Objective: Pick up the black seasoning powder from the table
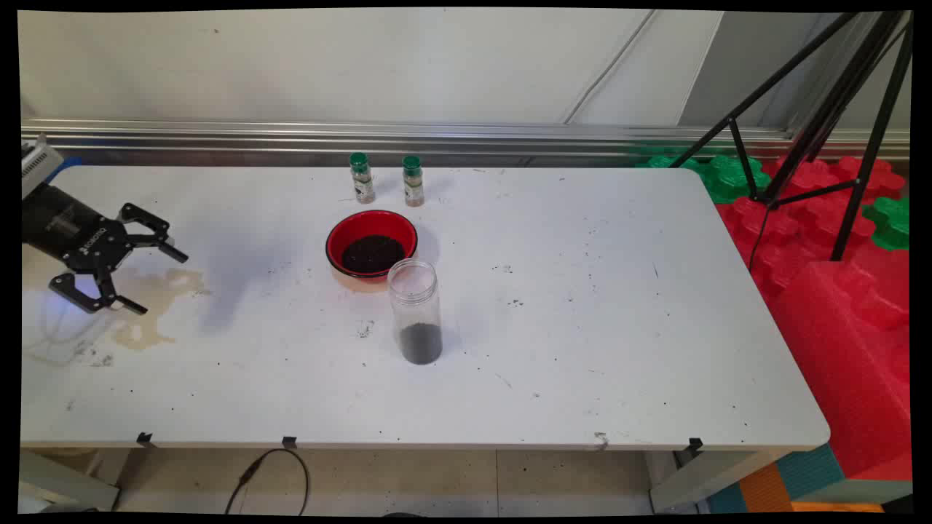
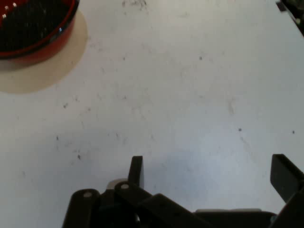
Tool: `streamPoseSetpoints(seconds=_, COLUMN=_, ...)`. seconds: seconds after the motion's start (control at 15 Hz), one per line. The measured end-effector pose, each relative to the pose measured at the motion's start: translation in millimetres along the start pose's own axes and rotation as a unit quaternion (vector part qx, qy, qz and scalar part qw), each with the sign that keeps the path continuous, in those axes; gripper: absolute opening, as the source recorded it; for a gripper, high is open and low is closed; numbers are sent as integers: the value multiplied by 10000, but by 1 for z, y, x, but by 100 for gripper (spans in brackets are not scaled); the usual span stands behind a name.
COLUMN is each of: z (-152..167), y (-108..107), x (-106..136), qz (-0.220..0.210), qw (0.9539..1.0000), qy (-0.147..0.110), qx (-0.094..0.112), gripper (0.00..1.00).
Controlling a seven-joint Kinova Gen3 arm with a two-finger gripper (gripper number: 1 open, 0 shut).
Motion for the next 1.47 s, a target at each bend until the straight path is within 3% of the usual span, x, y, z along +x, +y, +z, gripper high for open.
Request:
streamPoseSetpoints(seconds=0.87, z=22, y=-17, x=56, qz=-254, qw=9987, qy=418, qx=167, gripper=100)
streamPoseSetpoints(seconds=1.47, z=51, y=-25, x=93, qz=-482, qw=9963, qy=695, qx=148, gripper=100)
